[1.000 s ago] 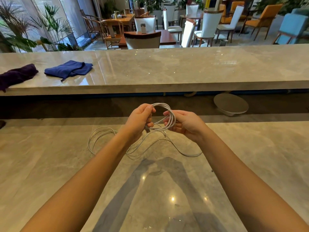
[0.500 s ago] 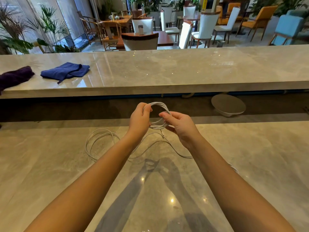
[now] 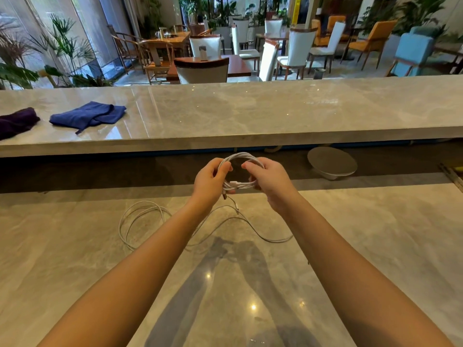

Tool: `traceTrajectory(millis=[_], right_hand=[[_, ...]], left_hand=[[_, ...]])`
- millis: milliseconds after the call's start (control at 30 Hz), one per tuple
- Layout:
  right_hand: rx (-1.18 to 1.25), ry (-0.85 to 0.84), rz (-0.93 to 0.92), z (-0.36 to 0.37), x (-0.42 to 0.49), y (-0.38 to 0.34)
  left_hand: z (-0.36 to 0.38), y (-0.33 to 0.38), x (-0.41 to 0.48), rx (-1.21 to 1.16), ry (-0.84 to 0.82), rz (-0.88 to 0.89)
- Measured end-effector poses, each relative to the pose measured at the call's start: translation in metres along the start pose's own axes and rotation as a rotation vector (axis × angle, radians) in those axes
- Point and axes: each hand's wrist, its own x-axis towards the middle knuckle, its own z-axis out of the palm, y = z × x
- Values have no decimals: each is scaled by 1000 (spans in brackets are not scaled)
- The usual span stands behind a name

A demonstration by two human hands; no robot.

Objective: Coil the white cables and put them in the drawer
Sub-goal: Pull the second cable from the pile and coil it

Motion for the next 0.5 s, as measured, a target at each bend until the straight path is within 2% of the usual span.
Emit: traceTrajectory(millis=[100, 133, 200, 267, 367, 433, 500], right_hand=[[-417, 214, -316, -5, 6, 6], [-492, 251, -362, -7, 8, 8], [-599, 246, -344, -14, 9, 6], [-565, 145, -210, -21, 8, 1], [-243, -124, -36, -36, -2, -10], [-218, -276, -65, -48, -9, -16], [-342, -350, -117, -59, -11, -18]], left_hand=[[10, 11, 4, -15, 53, 38], [13, 14, 5, -12, 68, 61], [17, 18, 7, 10, 91, 128], [20, 17, 9, 61, 101, 220], [22, 14, 16, 106, 119, 322], [20, 16, 21, 90, 107, 347], [18, 19, 23, 88, 67, 365]])
